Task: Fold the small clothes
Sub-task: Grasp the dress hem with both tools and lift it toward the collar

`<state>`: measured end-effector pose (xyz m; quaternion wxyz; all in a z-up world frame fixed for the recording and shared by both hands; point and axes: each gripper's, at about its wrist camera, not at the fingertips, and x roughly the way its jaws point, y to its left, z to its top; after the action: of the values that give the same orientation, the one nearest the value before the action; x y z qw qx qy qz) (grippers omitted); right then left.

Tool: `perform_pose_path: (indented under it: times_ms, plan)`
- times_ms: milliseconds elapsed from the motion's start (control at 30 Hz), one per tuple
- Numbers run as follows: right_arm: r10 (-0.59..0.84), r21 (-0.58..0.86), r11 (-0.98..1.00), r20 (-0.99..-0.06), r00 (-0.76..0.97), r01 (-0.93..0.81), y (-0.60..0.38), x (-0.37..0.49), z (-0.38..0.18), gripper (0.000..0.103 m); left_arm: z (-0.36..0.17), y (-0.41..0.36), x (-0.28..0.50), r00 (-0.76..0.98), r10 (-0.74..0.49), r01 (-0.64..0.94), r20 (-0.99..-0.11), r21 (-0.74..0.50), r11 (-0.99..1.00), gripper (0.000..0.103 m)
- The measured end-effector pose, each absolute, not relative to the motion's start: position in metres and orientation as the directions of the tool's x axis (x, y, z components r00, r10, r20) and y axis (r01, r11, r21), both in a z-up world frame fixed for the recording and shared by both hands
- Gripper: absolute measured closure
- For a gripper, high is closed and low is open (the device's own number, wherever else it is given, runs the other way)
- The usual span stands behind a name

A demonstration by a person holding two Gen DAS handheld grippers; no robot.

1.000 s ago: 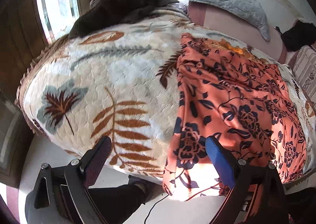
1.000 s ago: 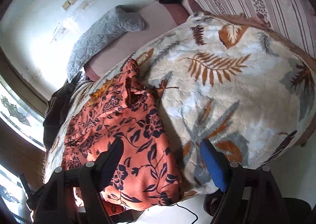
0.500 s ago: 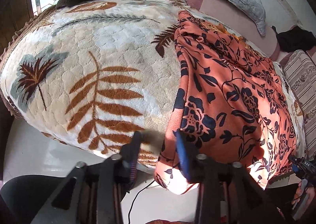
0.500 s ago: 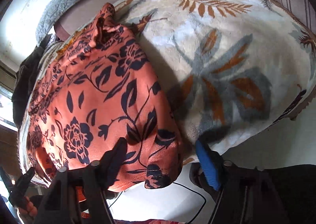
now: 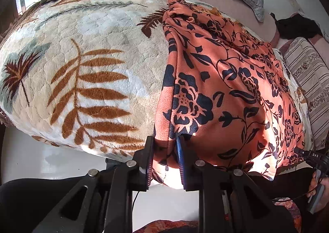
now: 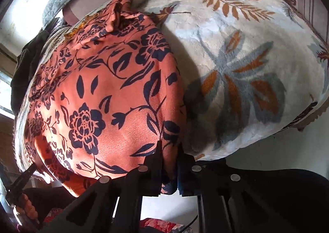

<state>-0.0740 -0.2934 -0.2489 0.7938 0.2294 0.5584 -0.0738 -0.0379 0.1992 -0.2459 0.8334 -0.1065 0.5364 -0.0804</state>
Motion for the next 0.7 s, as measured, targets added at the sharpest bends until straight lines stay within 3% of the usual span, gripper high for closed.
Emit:
perform_pose_path:
  times_ms: [67, 133, 167, 200, 233, 267, 333, 367, 400, 467, 700]
  plan:
    - [0.149, 0.286, 0.872, -0.928, 0.343, 0.396, -0.295, -0.073, -0.253, 0.084, -0.249, 0.199, -0.038, 0.386, -0.259, 0.014, -0.886, -0.275, 0.961, 0.04]
    - [0.144, 0.273, 0.878, -0.934, 0.328, 0.392, -0.293, -0.07, -0.255, 0.068, -0.255, 0.196, -0.038, 0.357, -0.266, 0.003, -0.896, -0.283, 0.959, 0.029]
    - [0.151, 0.28, 0.879, -0.932, 0.331, 0.387, -0.292, -0.069, -0.256, 0.064, -0.257, 0.193, -0.038, 0.343, -0.281, 0.014, -0.896, -0.294, 0.956, 0.029]
    - [0.16, 0.287, 0.878, -0.93, 0.33, 0.383, -0.291, -0.069, -0.257, 0.043, -0.259, 0.19, -0.038, 0.336, -0.292, 0.029, -0.895, -0.3, 0.953, 0.029]
    - [0.166, 0.29, 0.876, -0.931, 0.324, 0.385, -0.288, -0.067, -0.259, 0.032, -0.26, 0.186, -0.038, 0.334, -0.298, 0.045, -0.894, -0.301, 0.953, 0.037]
    - [0.167, 0.294, 0.874, -0.93, 0.329, 0.387, -0.286, -0.066, -0.261, 0.032, -0.262, 0.183, -0.037, 0.323, -0.291, 0.054, -0.901, -0.29, 0.956, 0.058]
    - [0.187, 0.311, 0.88, -0.921, 0.343, 0.357, -0.281, -0.065, -0.261, 0.042, -0.261, 0.182, -0.038, 0.326, -0.286, 0.053, -0.901, -0.285, 0.957, 0.068]
    - [0.184, 0.307, 0.887, -0.921, 0.344, 0.346, -0.281, -0.063, -0.263, 0.059, -0.26, 0.184, -0.038, 0.331, -0.306, 0.053, -0.893, -0.306, 0.951, 0.088]
    - [0.172, 0.294, 0.895, -0.922, 0.348, 0.336, -0.282, -0.062, -0.262, 0.074, -0.257, 0.184, -0.039, 0.336, -0.326, 0.054, -0.883, -0.328, 0.943, 0.094]
    - [0.183, 0.296, 0.909, -0.916, 0.357, 0.293, -0.28, -0.064, -0.254, 0.093, -0.249, 0.185, -0.039, 0.35, -0.347, 0.059, -0.87, -0.35, 0.935, 0.096]
    - [0.355, 0.471, 0.866, -0.816, 0.457, 0.17, -0.288, -0.064, -0.188, 0.094, -0.178, 0.203, -0.039, 0.403, -0.528, 0.172, -0.747, -0.505, 0.846, 0.097]
